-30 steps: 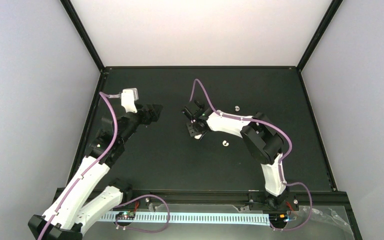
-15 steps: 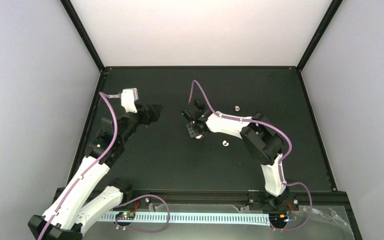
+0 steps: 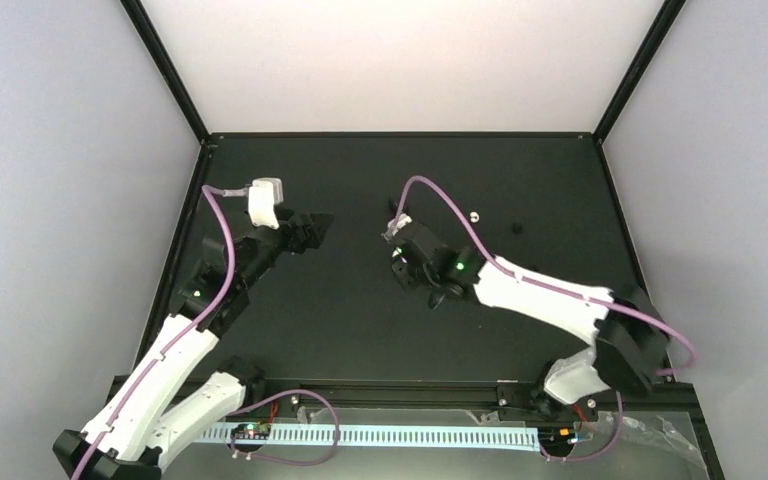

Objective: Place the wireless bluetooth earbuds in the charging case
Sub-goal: Pick up the charging case at the center of the board.

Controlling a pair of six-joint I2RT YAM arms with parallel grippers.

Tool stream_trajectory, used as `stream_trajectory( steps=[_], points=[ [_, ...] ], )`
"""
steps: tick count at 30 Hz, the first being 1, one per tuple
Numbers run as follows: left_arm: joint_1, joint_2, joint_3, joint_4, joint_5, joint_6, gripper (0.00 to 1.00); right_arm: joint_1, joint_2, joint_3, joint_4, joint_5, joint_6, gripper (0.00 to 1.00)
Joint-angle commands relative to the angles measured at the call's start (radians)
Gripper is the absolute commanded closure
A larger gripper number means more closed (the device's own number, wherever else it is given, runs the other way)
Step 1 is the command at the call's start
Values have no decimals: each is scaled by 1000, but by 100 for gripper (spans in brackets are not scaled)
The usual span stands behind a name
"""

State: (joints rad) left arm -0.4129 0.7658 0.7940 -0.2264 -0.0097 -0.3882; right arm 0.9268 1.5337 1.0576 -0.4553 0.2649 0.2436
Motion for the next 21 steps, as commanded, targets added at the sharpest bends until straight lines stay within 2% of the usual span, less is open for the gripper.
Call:
stream_trajectory(
  steps=[1,4,7,13,21],
  points=[
    [-65,-1,15,59,162,77,1,117,-175,-66,56,172,-164,77],
    [-147,4,37,51,214,142,1,186,-275,-97,53,259,-221,77],
    [-207,17,59,17,237,194,1,197,-386,-130,63,263,-241,78],
    [-222,32,38,-11,331,222,1,198,-560,-212,130,183,-332,79],
    [-242,82,47,19,475,219,1,202,-630,-253,191,100,-381,78]
  ],
)
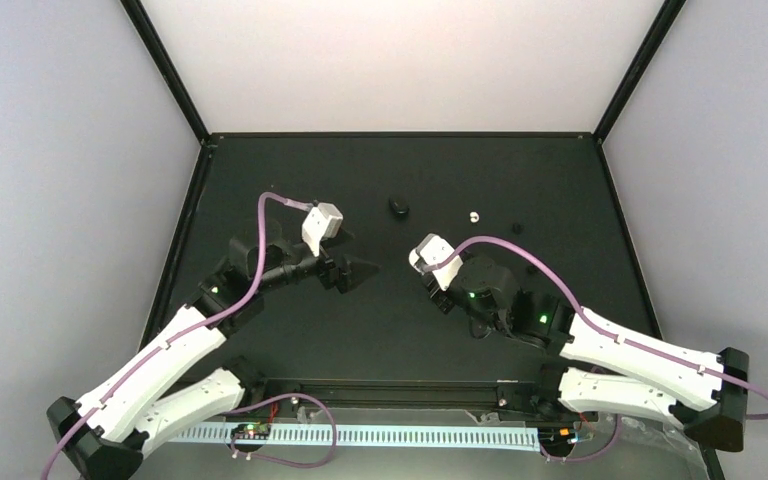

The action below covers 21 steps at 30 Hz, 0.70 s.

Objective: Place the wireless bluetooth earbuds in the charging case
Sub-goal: Pick up the charging case at the center of the board.

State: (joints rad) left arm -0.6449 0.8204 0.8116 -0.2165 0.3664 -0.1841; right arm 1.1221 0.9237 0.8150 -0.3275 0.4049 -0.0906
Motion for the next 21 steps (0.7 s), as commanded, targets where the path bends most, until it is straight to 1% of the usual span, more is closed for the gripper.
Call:
stream_trajectory(
  steps=[1,3,8,11,16,19,21],
  points=[
    [-12,38,35,5,101,15,2,8,-17,-10,66,-40,-49,78],
    [-16,54,45,-2,100,15,2,14,-7,-4,74,-42,-58,78],
    [-19,83,51,-10,91,-6,3,76,25,19,115,0,-101,77],
    [-18,104,65,-34,68,-8,5,95,56,38,130,26,-121,77],
    [-19,99,58,-38,59,-16,7,132,89,39,191,116,-177,78],
    [-20,98,56,-30,68,-24,8,144,105,40,224,145,-208,78],
    [-20,104,59,-29,79,-26,10,155,117,45,240,161,-233,77]
  ],
)
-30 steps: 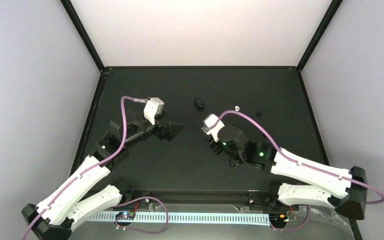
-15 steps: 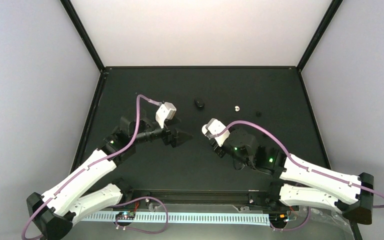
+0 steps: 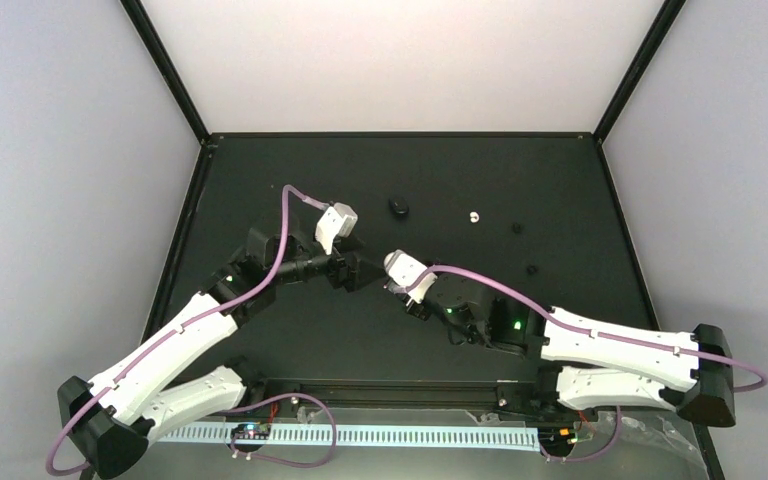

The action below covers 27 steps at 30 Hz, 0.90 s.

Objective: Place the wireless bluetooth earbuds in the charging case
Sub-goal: Pick up the charging case at the center of the board.

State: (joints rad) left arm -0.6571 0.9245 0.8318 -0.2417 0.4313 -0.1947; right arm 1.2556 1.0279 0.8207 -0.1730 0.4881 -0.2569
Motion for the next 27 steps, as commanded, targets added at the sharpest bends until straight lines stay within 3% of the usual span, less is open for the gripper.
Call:
stream_trajectory(
  steps=[1,9,15,27],
  points=[
    [-7,3,38,-3,24,-17,12,28,19,43,93,87,-78,78],
    [-7,-3,31,16,67,-14,28,83,71,58,160,144,-145,78],
    [-8,-15,27,21,70,-8,46,104,96,64,185,155,-170,78],
    [-8,-10,25,24,76,-5,60,124,106,68,206,155,-179,78]
  ],
)
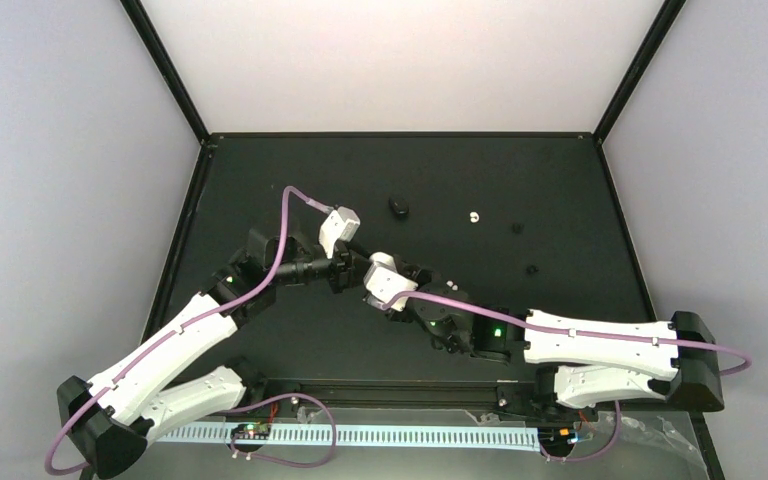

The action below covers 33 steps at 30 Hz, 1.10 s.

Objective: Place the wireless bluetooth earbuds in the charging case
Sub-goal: Pick up the charging case at the center of the board.

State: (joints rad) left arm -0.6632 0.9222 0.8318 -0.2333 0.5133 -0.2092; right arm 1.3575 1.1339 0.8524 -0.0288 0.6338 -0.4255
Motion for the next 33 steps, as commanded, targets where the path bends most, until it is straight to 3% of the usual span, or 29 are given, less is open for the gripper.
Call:
stream_trajectory(
  steps=[1,10,19,23,27,29,33],
  points=[
    [-1,-8,25,17,-5,10,62,24,1,37,62,9,-11,78],
    [-2,-8,22,24,14,7,68,40,5,48,82,15,-25,78],
    [-1,-14,21,25,13,11,83,49,13,54,84,21,-32,77],
    [-1,-21,20,26,5,14,92,48,3,55,75,24,-17,65],
    [-1,-33,17,26,-17,17,98,48,-17,62,38,16,25,42],
    [-1,-37,15,28,-28,17,99,48,-32,72,3,17,70,31],
    [0,-46,14,23,-54,16,98,44,-117,79,-64,-20,168,21]
  ],
)
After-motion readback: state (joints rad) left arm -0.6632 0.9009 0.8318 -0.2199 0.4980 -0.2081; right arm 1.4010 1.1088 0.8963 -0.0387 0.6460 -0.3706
